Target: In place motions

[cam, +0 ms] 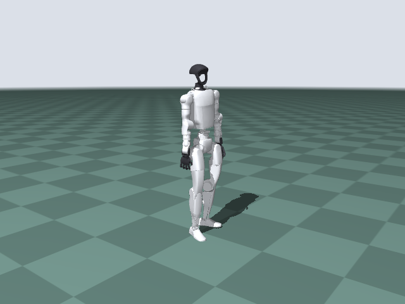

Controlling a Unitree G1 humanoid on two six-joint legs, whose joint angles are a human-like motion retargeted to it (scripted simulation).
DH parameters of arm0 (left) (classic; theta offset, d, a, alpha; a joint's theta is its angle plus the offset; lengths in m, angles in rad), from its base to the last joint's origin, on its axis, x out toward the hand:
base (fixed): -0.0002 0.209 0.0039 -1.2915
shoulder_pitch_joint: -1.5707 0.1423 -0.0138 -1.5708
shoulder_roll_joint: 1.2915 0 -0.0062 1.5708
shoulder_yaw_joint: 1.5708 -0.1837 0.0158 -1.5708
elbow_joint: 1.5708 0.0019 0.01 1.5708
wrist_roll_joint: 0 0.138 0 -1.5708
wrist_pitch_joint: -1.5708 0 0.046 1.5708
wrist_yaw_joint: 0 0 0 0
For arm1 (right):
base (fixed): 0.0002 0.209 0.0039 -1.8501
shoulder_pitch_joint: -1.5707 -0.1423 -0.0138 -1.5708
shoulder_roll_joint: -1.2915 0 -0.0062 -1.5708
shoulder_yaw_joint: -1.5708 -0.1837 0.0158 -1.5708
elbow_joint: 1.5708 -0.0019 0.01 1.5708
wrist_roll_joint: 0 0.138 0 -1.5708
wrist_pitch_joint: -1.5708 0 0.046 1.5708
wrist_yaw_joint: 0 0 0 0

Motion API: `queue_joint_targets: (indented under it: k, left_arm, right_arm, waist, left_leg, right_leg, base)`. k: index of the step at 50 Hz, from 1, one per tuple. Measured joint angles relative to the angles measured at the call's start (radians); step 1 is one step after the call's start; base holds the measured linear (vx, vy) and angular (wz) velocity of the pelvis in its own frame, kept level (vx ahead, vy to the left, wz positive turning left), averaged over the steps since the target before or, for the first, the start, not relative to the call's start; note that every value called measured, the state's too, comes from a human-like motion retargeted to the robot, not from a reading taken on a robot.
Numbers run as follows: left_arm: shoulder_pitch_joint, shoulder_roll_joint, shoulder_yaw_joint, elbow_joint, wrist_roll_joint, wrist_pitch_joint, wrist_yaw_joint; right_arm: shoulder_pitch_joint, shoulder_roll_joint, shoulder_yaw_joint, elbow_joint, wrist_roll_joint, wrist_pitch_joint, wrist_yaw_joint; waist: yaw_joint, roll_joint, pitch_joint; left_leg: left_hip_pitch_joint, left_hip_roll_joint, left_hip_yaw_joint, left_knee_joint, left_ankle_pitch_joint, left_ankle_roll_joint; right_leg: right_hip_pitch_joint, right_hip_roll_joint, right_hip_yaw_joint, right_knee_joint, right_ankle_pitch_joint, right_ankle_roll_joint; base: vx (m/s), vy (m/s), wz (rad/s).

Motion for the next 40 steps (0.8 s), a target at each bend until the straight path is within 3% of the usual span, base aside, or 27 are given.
queue_joint_targets:
  k: [12,17,20,23,30,33,40]
  left_arm:
    - [-0.030,0.012,0.017,-0.044,-0.004,-0.004,0.008]
    - [-0.040,0.023,0.018,-0.036,-0.007,-0.006,0.016]
    - [-0.044,0.030,0.026,-0.016,-0.006,-0.001,0.019]
    - [-0.044,0.040,0.018,-0.006,-0.008,0.003,0.022]
    - [-0.056,0.059,0.007,-0.047,-0.033,0.008,0.026]
    - [-0.064,0.046,0.011,-0.053,-0.059,-0.004,0.034]
    - [-0.046,0.016,0.061,-0.021,-0.067,-0.022,0.078]
  right_arm:
    - [0.008,-0.040,-0.032,0.010,0.022,-0.011,-0.017]
    - [0.032,-0.054,-0.057,0.038,0.022,-0.007,-0.038]
    - [0.038,-0.056,-0.063,0.048,0.026,-0.003,-0.048]
    - [0.047,-0.056,-0.063,0.044,0.040,-0.003,-0.047]
    - [0.026,-0.063,-0.049,0.024,0.040,-0.002,-0.031]
    - [0.002,-0.076,-0.046,-0.003,0.002,-0.001,-0.033]
    - [0.001,-0.096,-0.054,-0.024,-0.003,-0.002,-0.037]
  waist:
    - [0.035,0.004,0.000]
    - [0.029,0.005,0.001]
    - [-0.001,0.017,0.008]
    - [-0.025,0.028,0.017]
    - [0.107,-0.001,0.103]
    - [0.161,0.004,0.131]
    - [0.177,-0.006,0.121]
  left_leg:
    - [-0.063,0.022,-0.108,0.049,0.013,-0.019]
    - [-0.110,0.035,-0.210,0.078,0.031,-0.040]
    - [-0.152,0.040,-0.285,0.094,0.048,-0.051]
    - [-0.193,0.037,-0.359,0.102,0.068,-0.073]
    - [-0.214,0.021,-0.378,0.066,0.119,-0.144]
    - [-0.245,0.022,-0.355,0.056,0.120,-0.142]
    - [-0.252,0.106,0.120,0.038,0.046,-0.108]
  right_leg:
    - [0.012,-0.012,-0.069,0.088,-0.065,-0.018]
    - [-0.013,0.042,0.164,0.132,-0.058,-0.038]
    - [-0.032,0.090,0.367,0.152,-0.050,0.002]
    - [-0.029,0.114,0.448,0.150,-0.057,0.049]
    - [0.018,0.094,0.270,0.128,-0.104,-0.004]
    - [0.017,0.079,0.184,0.130,-0.112,-0.017]
    - [0.048,-0.001,-0.101,0.108,-0.144,-0.020]
  base:
    - [0.00,0.05,0.57]
    - [-0.02,-0.05,1.53]
    - [-0.07,-0.10,1.94]
    - [-0.10,-0.11,1.99]
    - [-0.25,-0.11,1.26]
    - [-0.43,0.00,1.32]
    - [-0.32,0.11,2.15]
